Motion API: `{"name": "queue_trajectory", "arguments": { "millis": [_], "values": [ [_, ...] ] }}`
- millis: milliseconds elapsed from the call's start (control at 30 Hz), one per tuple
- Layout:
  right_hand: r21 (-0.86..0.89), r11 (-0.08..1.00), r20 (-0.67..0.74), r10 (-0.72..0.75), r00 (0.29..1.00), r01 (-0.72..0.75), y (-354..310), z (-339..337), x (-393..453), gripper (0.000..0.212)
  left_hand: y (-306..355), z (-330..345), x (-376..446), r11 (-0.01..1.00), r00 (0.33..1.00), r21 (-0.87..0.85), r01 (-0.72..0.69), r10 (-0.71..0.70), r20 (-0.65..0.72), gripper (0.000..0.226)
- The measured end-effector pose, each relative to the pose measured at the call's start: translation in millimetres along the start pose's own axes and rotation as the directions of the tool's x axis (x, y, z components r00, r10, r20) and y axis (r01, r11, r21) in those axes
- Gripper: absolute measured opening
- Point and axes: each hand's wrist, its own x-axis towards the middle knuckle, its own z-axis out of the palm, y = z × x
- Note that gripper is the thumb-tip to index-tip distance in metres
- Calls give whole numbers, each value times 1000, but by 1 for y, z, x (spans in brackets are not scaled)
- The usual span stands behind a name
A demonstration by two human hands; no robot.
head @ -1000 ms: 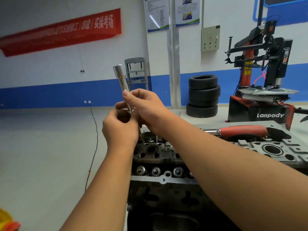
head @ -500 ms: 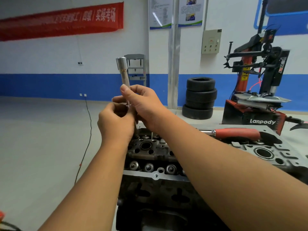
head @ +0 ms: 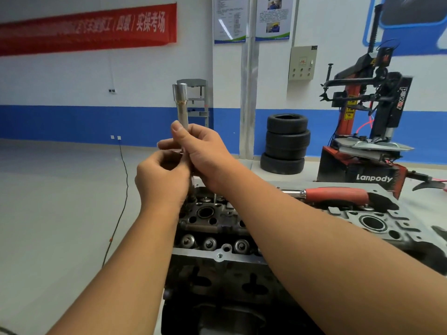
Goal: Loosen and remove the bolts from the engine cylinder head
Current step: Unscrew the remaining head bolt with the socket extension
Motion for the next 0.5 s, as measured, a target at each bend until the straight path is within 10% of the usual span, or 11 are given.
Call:
{"name": "queue_trajectory", "arguments": {
  "millis": [500],
  "values": [
    [0,999,26,33,999,-33,-5,2,-1,34,-3,0,3,998,1000,-61,-3,1,-31,16]
  ]
}}
